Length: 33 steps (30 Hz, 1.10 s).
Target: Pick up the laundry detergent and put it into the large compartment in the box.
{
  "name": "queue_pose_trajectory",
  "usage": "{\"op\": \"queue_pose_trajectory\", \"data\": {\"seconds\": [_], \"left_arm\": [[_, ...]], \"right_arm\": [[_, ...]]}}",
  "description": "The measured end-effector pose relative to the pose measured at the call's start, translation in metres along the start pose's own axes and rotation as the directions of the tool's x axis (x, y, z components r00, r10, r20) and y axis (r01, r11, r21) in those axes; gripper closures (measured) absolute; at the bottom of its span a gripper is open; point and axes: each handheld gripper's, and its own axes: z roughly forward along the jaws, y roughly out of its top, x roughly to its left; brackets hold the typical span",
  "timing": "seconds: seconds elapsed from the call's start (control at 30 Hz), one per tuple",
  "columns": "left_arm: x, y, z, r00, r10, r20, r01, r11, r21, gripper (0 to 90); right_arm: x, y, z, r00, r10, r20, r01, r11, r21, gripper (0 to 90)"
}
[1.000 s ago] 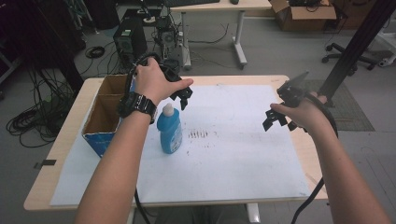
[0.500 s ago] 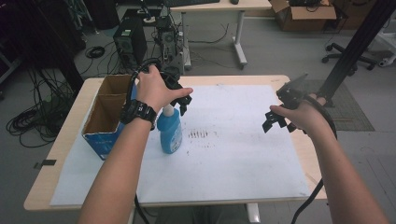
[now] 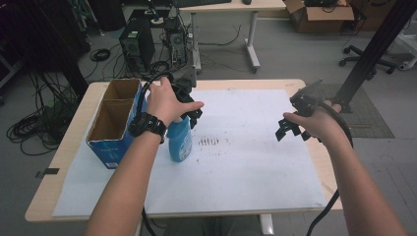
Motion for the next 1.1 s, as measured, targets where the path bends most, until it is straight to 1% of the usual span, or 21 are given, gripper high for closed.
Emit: {"op": "queue_pose_trajectory", "data": {"seconds": [0.27, 0.5, 0.53, 0.63, 0.7, 0.8, 1.03, 1.1], "left_arm": [[-0.001, 0.000, 0.010, 1.0000, -0.002, -0.008, 0.002, 0.9999, 0.013, 6.3], [-0.001, 0.000, 0.017, 1.0000, -0.002, -0.006, 0.002, 0.9998, 0.018, 6.9], [-0.001, 0.000, 0.018, 0.9999, 0.001, -0.012, -0.001, 0.9998, 0.020, 6.9], [-0.002, 0.000, 0.021, 1.0000, -0.002, -0.006, 0.002, 0.9998, 0.022, 7.0], [-0.002, 0.000, 0.023, 1.0000, -0.002, -0.010, 0.003, 0.9996, 0.028, 6.9], [-0.002, 0.000, 0.026, 1.0000, -0.003, -0.006, 0.003, 0.9997, 0.025, 7.3], [-0.002, 0.000, 0.029, 0.9999, -0.009, -0.013, 0.010, 0.9997, 0.020, 9.6], [-0.002, 0.000, 0.029, 0.9999, -0.009, -0.012, 0.009, 0.9998, 0.020, 11.8]], "right_arm": [[0.000, 0.001, 0.004, 1.0000, -0.001, -0.002, 0.001, 1.000, 0.004, 6.5], [0.001, 0.001, 0.005, 1.0000, -0.006, -0.002, 0.006, 1.000, 0.006, 6.5], [0.001, 0.001, 0.005, 1.0000, -0.006, -0.002, 0.006, 1.000, 0.005, 6.5], [0.001, 0.001, 0.005, 1.0000, -0.006, -0.003, 0.006, 1.000, 0.005, 6.5], [0.001, 0.001, 0.006, 1.0000, -0.007, -0.004, 0.007, 1.000, 0.005, 6.5], [0.001, 0.001, 0.006, 1.0000, -0.007, -0.004, 0.008, 1.000, 0.004, 6.5], [0.000, 0.001, 0.007, 0.9999, -0.010, -0.004, 0.010, 1.000, 0.006, 6.5], [0.001, 0.001, 0.007, 0.9999, -0.010, -0.005, 0.010, 1.000, 0.007, 6.5]]}}
